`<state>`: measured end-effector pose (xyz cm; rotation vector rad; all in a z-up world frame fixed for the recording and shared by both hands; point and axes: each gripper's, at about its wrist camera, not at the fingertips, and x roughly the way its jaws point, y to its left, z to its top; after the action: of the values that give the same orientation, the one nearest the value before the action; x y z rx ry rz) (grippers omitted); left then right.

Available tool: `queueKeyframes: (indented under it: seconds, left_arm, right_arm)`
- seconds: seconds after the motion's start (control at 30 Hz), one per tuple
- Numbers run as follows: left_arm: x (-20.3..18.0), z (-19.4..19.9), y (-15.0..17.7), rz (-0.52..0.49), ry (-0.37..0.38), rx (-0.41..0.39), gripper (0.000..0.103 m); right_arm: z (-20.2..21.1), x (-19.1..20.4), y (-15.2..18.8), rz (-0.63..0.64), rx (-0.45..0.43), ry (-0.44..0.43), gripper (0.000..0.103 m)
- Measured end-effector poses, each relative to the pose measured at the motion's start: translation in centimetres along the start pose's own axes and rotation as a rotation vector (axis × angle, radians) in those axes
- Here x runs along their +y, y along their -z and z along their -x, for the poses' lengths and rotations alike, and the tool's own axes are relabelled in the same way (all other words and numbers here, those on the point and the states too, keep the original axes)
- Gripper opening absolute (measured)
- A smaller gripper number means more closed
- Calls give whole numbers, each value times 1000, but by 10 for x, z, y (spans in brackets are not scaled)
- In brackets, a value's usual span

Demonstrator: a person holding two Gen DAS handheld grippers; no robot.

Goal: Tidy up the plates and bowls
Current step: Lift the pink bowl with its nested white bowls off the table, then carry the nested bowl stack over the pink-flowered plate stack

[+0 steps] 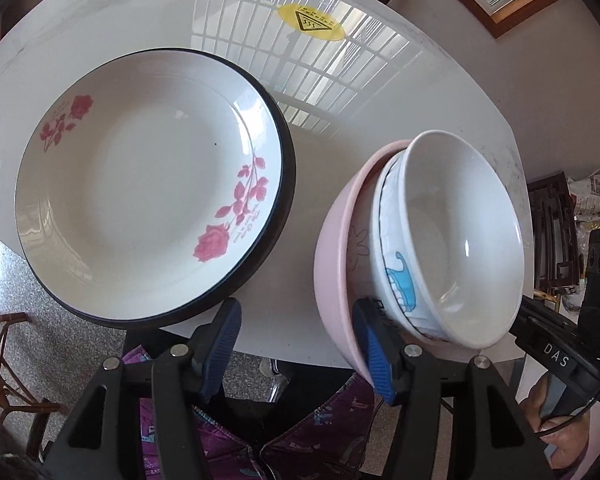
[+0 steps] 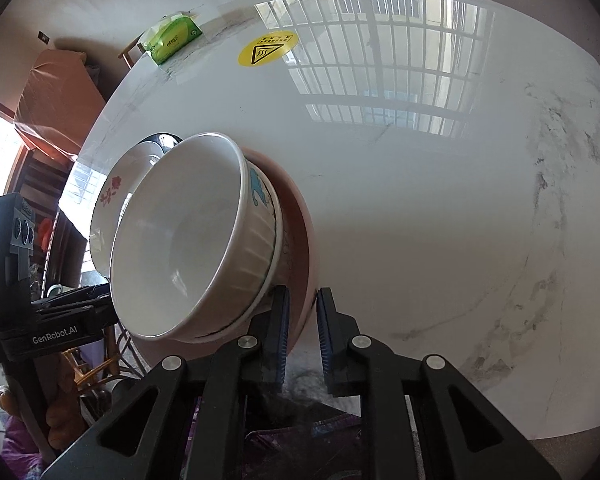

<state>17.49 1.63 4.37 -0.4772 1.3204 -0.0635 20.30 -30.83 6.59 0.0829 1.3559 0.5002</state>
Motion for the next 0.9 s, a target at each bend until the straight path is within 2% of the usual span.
queueKeyframes:
  seconds: [0.1, 0.17, 0.23, 0.37, 0.5, 0.9]
  left_arm:
    - [8, 0, 1, 18, 83, -8, 53]
    - [1, 3, 1, -18, 145, -18, 19]
    - [-10, 5, 4, -76, 84, -46, 18]
    - [-9, 6, 3, -68, 124, -65, 18]
    - [-12, 7, 8, -88, 108, -87, 18]
    - [-10, 3, 11, -89, 94, -68, 18]
  right_arm:
    - [1, -4, 1, -8, -26, -12, 17]
    - [2, -7, 3, -14, -46, -32, 16]
    - [6, -11, 5, -22, -55, -71, 16]
    - [8, -12, 9, -14, -69, -77, 17]
    - [8, -15, 10, -37, -67, -107, 17]
    - [8, -18, 11, -58, -69, -136, 17]
